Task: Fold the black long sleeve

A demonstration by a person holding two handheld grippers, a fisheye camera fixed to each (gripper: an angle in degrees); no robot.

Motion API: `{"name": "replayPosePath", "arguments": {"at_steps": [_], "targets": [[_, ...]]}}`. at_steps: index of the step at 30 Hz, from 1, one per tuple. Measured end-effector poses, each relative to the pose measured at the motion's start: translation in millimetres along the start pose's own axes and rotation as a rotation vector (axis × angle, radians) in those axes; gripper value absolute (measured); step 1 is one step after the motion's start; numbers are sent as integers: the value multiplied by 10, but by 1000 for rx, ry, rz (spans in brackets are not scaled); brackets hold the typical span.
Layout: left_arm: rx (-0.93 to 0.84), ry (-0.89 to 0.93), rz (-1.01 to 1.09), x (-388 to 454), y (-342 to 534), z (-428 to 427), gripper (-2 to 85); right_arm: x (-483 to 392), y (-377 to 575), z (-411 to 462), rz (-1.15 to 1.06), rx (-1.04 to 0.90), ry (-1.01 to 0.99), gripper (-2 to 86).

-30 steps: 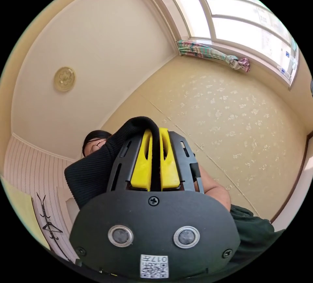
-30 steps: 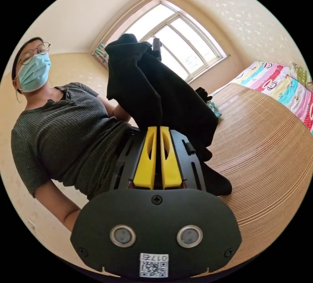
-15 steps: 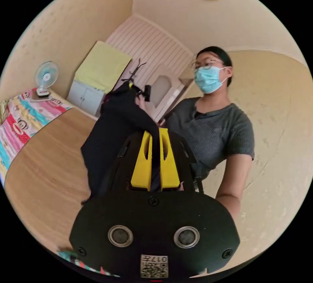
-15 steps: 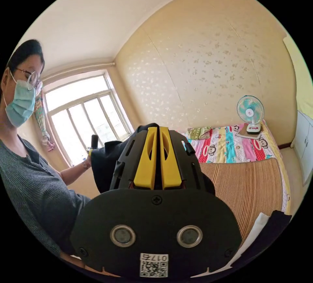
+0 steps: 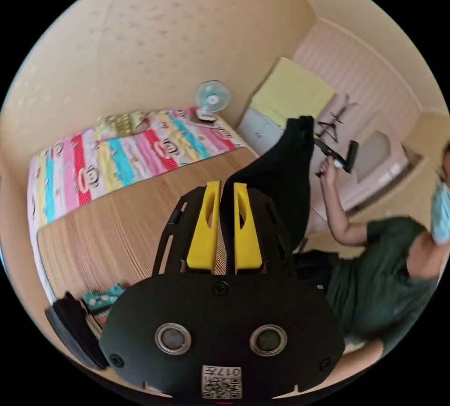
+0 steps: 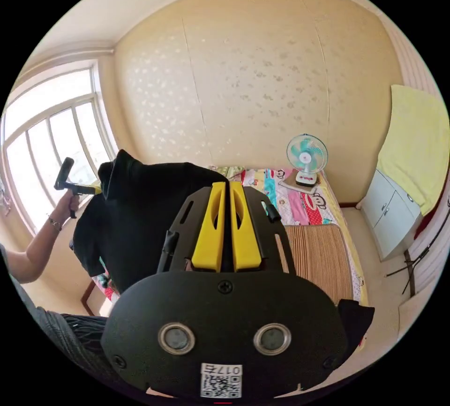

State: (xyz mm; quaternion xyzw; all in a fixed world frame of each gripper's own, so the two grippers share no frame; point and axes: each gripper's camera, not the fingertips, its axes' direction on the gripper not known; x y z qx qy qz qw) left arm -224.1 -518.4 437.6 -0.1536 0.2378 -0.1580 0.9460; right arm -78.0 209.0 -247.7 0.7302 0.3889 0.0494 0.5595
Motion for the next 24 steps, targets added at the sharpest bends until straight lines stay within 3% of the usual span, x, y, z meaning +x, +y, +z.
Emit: {"name": "replayPosePath", "arguments": {"at_steps": [2, 5, 9, 14, 17, 18, 21, 24], "targets": [[60, -204, -308, -525, -135, 343, 76, 307, -61, 717, 76, -156, 24, 18], [59, -150, -417, -830, 29, 865, 77, 673, 176, 1485, 161, -375, -36, 15], [-213, -80, -386, -848, 416, 1855, 69, 921, 924, 2006, 152, -652, -98, 8], [-675, 11, -327, -631, 1112, 3249, 64, 1225, 1820, 2338, 136, -1008, -166, 5], [-839, 35, -286, -542, 1282, 3700, 50, 1389, 2147, 2385, 117, -1157, -199, 5], [-874, 31, -273, -532, 1308, 3770, 45, 1445, 2259, 2395, 106, -1217, -193, 5], [-1111, -202, -148, -545, 1479, 3990, 3, 1517, 2532, 2378, 105, -1355, -298, 4], [-1121, -211, -87, -740, 1359, 3785, -7, 1417, 2838, 2376, 44, -1594, -343, 4]]}}
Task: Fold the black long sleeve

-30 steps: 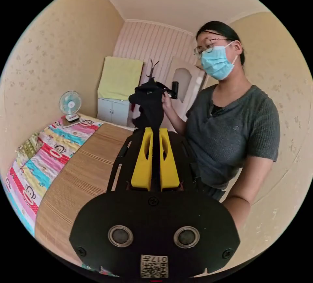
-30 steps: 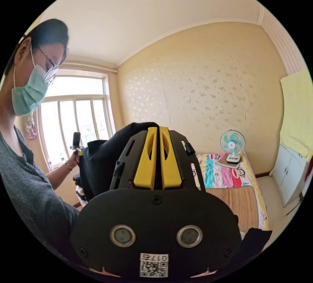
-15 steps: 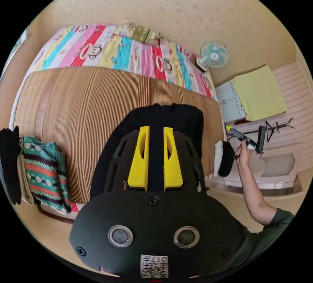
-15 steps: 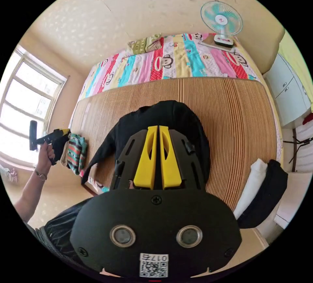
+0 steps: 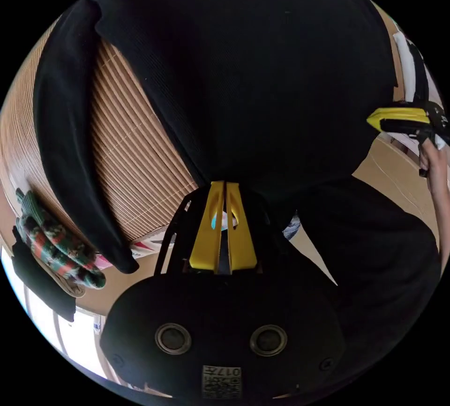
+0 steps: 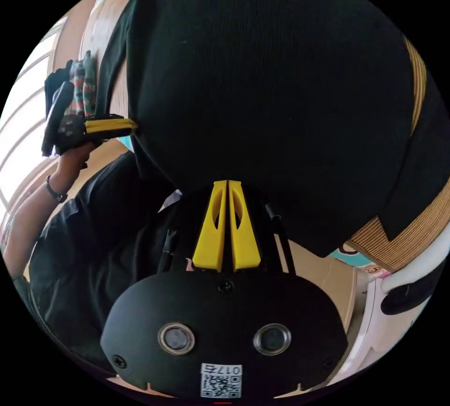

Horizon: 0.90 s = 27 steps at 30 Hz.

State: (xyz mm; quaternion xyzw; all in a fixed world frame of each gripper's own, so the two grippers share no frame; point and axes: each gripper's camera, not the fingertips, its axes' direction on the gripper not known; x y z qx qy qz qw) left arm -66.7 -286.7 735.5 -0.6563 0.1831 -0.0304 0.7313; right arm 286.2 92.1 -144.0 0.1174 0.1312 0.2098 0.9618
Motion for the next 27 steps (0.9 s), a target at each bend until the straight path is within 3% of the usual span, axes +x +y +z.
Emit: {"name": "replayPosePath", "arguments": {"at_steps": [6, 8, 9, 11, 14, 17, 19, 24, 27], "targets": [[33, 87, -205, -1007, 301, -605, -5, -70, 253, 14, -144, -137, -169, 3], [184, 518, -408, -1618, 620, -707, 8, 42, 359, -208, -160, -111, -234, 4], [238, 652, -486, -1783, 740, -683, 33, 143, 446, -379, -164, -82, -298, 4], [452, 1148, -841, -2212, 1244, -382, 120, 333, 620, -647, -145, -10, -401, 4], [708, 1593, -1204, -2284, 1658, 81, 152, 705, 983, -1017, -67, 117, -543, 4], [884, 1763, -1516, -2186, 1896, 380, 136, 1091, 1412, -1321, 20, 223, -643, 4], [895, 1832, -1610, -2151, 1895, 516, 113, 1303, 1681, -1477, 64, 272, -683, 4], [914, 1844, -1639, -2262, 1814, 488, 23, 1824, 2458, -1808, 175, 355, -751, 4], [1127, 1668, -1454, -2572, 1877, -204, -1, 2025, 2834, -1929, 217, 405, -803, 4]]}}
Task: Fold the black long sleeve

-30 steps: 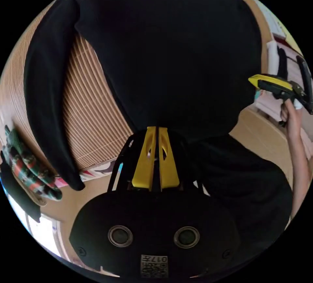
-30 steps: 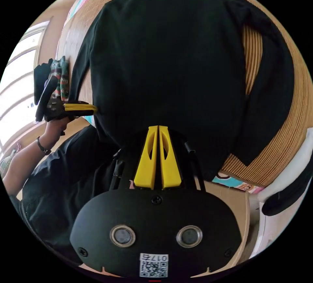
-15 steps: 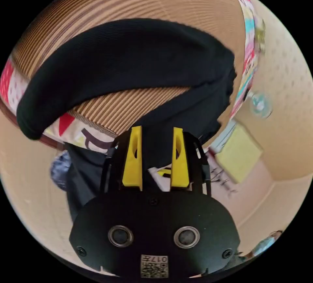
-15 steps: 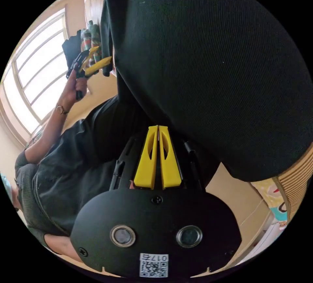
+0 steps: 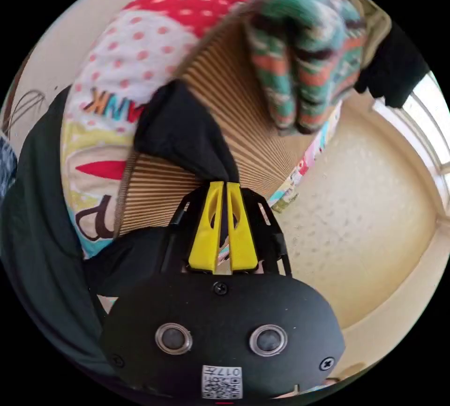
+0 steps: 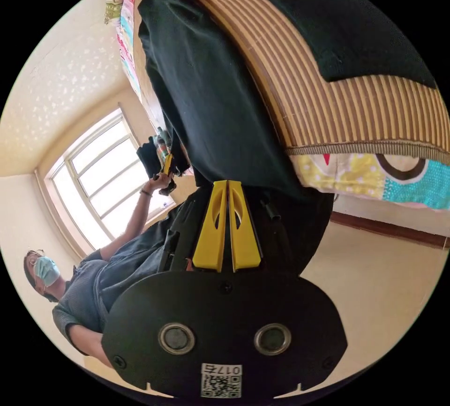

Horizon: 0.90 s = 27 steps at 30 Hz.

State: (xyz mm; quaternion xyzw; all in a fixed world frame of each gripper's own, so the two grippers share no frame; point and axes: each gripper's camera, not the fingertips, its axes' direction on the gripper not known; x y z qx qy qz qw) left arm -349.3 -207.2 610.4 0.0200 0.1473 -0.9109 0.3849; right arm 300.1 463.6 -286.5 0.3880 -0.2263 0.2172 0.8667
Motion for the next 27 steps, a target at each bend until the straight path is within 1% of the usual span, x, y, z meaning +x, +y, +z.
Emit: {"name": "replayPosePath", "arguments": {"at_steps": [2, 3, 5, 6, 7, 8, 9, 10, 11, 12, 13, 14, 15, 17, 18, 19, 20, 21, 22, 24, 25, 26, 27], "targets": [[-62, -44, 360, 1002, 220, 120, -5, 40, 138, -187, 20, 51, -51, 4], [-69, -57, 458, 1272, 338, 154, -6, 70, 224, -292, 30, 91, -98, 4], [-89, -130, 866, 2281, 1054, 387, -6, 117, 346, -426, 46, 161, -184, 4], [-95, -150, 958, 2476, 1269, 470, -6, 150, 425, -497, 61, 212, -247, 4], [-108, -193, 1131, 2802, 1741, 677, -5, 167, 466, -530, 69, 241, -282, 4], [-133, -225, 1288, 3019, 2230, 921, -4, 200, 542, -583, 87, 299, -351, 5], [-152, -238, 1366, 3090, 2474, 1055, -2, 234, 615, -624, 105, 359, -426, 5], [-202, -269, 1514, 3154, 2948, 1345, 1, 254, 650, -638, 115, 389, -467, 6], [-271, -316, 1635, 3116, 3360, 1663, 8, 298, 718, -653, 138, 449, -554, 7], [-316, -345, 1685, 3058, 3542, 1838, 12, 348, 790, -649, 163, 511, -656, 9], [-422, -413, 1757, 2869, 3838, 2198, 29, 369, 828, -642, 174, 544, -707, 11], [-535, -484, 1776, 2607, 4026, 2532, 47, 406, 915, -625, 197, 621, -803, 14], [-595, -515, 1769, 2466, 4080, 2676, 56, 437, 1011, -604, 224, 703, -889, 20], [-846, -643, 1642, 1801, 4108, 3132, 79, 472, 1167, -559, 281, 824, -988, 36], [-900, -670, 1601, 1631, 4082, 3194, 79, 494, 1262, -514, 339, 873, -1033, 53], [-990, -722, 1525, 1309, 4010, 3254, 79, 500, 1311, -492, 373, 887, -1042, 64], [-1057, -782, 1458, 1012, 3920, 3240, 75, 491, 1428, -471, 453, 906, -1012, 83], [-1083, -811, 1432, 880, 3871, 3208, 72, 435, 1579, -511, 533, 931, -898, 99], [-1119, -866, 1386, 657, 3761, 3107, 69, 394, 1647, -550, 558, 936, -822, 105], [-1164, -937, 1339, 407, 3584, 2908, 66, 152, 1846, -740, 618, 891, -427, 127], [-1188, -989, 1312, 282, 3455, 2763, 65, 67, 1880, -773, 622, 884, -319, 132], [-1208, -1039, 1284, 187, 3321, 2615, 64, -100, 1907, -789, 604, 853, -143, 134], [-1215, -1060, 1269, 151, 3255, 2540, 64, -208, 1876, -735, 580, 794, -44, 133]]}}
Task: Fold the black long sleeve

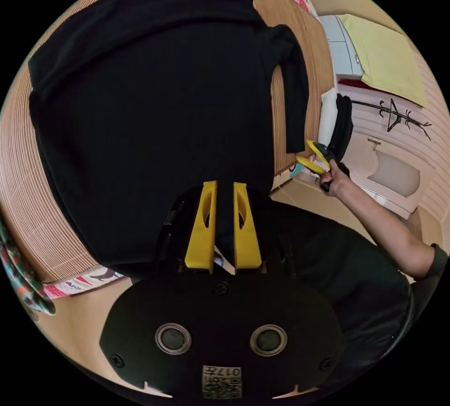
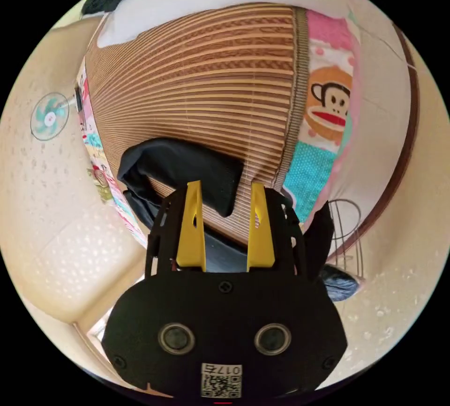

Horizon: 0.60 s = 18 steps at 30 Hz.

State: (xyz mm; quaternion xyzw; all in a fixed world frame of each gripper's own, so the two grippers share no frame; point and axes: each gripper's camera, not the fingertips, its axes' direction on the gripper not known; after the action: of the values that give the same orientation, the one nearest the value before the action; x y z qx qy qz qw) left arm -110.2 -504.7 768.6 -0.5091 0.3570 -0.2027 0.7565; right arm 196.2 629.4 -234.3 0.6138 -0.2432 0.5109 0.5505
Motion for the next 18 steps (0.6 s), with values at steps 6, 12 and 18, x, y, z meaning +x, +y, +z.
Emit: {"name": "replayPosePath", "arguments": {"at_steps": [6, 12, 18], "targets": [[-99, 45, -118, -589, 795, 21, 46, -424, 544, 141, -399, -208, 323, 33], [-77, 50, -204, -1144, 1541, -255, 18, -357, 1226, -811, -796, -400, -208, 23], [-16, 88, -287, -1763, 2381, -524, 15, 759, 1913, -2173, -557, 66, -103, 19]]}}
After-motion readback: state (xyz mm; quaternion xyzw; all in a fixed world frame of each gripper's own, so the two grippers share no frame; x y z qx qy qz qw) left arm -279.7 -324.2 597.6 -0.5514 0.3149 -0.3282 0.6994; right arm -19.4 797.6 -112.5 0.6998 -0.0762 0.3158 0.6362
